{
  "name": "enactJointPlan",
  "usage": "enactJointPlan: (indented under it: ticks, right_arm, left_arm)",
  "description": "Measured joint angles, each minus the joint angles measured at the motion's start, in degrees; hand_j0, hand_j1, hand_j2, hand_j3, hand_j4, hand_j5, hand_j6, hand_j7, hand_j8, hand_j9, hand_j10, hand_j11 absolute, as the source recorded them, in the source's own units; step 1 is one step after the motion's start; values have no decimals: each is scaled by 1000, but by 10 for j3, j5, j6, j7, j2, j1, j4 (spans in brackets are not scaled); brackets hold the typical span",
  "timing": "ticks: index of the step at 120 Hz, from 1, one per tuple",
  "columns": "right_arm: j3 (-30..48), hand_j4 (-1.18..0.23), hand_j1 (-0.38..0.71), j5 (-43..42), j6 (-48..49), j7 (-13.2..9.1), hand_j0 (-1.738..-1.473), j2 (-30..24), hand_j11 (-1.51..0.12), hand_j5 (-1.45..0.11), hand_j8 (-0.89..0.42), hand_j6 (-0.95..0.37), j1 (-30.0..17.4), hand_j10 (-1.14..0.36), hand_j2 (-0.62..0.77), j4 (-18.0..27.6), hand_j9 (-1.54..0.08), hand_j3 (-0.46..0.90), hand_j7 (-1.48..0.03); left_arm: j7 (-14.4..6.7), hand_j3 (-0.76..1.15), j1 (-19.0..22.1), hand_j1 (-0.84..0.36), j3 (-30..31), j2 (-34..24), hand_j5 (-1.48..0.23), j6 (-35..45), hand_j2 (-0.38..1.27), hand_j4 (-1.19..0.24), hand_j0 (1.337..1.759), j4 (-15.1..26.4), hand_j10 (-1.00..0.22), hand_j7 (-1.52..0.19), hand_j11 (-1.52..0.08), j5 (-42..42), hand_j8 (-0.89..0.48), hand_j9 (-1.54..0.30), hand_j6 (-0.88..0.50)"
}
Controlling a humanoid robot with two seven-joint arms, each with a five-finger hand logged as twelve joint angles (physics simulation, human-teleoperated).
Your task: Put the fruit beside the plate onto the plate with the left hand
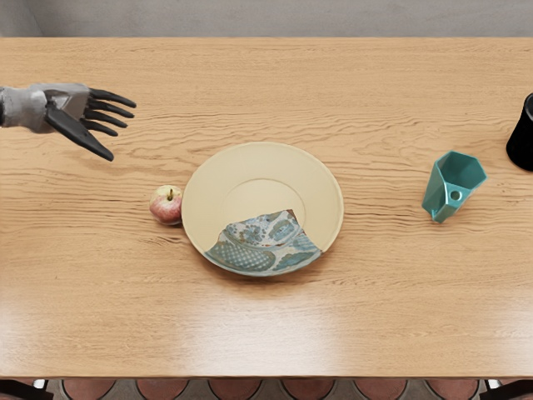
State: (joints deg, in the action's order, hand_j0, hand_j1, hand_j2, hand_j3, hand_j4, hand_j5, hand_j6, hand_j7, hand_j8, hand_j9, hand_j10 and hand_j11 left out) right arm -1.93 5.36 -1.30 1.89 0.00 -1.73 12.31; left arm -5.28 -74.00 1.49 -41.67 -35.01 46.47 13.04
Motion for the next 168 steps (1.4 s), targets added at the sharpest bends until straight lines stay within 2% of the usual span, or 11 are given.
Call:
enactJointPlan:
  ticks: [28,36,50,57,69,85,97,115,129,146,168]
  right_arm:
    - [-1,-31,-312,0,0,-3,-1658,0,-40,-40,-31,-31,-4,-31,-6,-2,-40,0,-40]
    - [-2,-31,-312,0,0,-3,-1658,0,-40,-40,-31,-31,-4,-31,-6,-2,-40,0,-40]
    - [-2,-31,-312,0,0,-4,-1658,0,-40,-40,-31,-31,-4,-31,-6,-2,-40,0,-40]
    - [-2,-31,-312,0,0,-4,-1658,0,-40,-40,-31,-31,-5,-31,-6,-3,-40,0,-40]
    - [-2,-31,-312,0,0,-5,-1658,0,-40,-40,-31,-31,-5,-31,-6,-3,-40,0,-40]
    - [-2,-31,-312,0,0,-5,-1658,0,-40,-40,-31,-31,-5,-31,-6,-2,-40,0,-40]
    - [-2,-31,-312,0,0,-5,-1658,0,-40,-40,-31,-31,-5,-31,-6,-2,-40,0,-40]
    - [-2,-31,-312,0,0,-5,-1658,0,-40,-40,-31,-31,-5,-31,-6,-2,-40,0,-40]
    - [-2,-31,-312,0,0,-5,-1658,0,-40,-40,-31,-31,-5,-31,-6,-2,-40,0,-40]
    - [-2,-31,-312,0,0,-5,-1658,0,-40,-40,-31,-31,-5,-31,-6,-2,-40,0,-40]
    - [-2,-31,-312,0,0,-5,-1658,0,-40,-40,-31,-31,-5,-31,-6,-2,-40,0,-40]
  left_arm:
    - [0,0,-1,54,0,-1,-321,0,51,-248,1658,12,-247,-321,-320,4,-248,-321,-248]
    - [-1,0,-4,54,-1,-35,-321,0,50,-247,1658,31,-247,-321,-320,8,-247,-321,-247]
    - [-1,0,-5,55,-3,-117,-321,0,51,-248,1658,142,-247,-321,-321,44,-248,-321,-248]
    - [-1,0,-5,55,-4,-168,-321,0,51,-248,1658,217,-247,-321,-320,62,-248,-321,-248]
    - [0,0,-3,55,-3,-201,-321,42,52,-248,1658,324,-248,-321,-321,82,-248,-321,-249]
    - [2,0,2,55,11,-199,-321,183,52,-249,1658,412,-249,-321,-321,106,-250,-321,-250]
    - [5,0,-6,56,37,-183,-321,297,52,-250,1658,455,-249,-321,-321,122,-250,-321,-250]
    - [6,0,-69,56,132,-119,-321,446,52,-250,1658,481,-249,-321,-321,174,-250,-321,-250]
    - [6,0,-112,55,220,-86,-321,519,52,-249,1658,486,-249,-321,-321,199,-250,-321,-250]
    - [5,0,-122,55,293,-45,-321,550,52,-249,1658,480,-249,-321,-321,217,-250,-321,-250]
    - [4,0,-118,54,331,-7,-322,593,52,-249,1658,458,-249,-321,-321,223,-249,-321,-250]
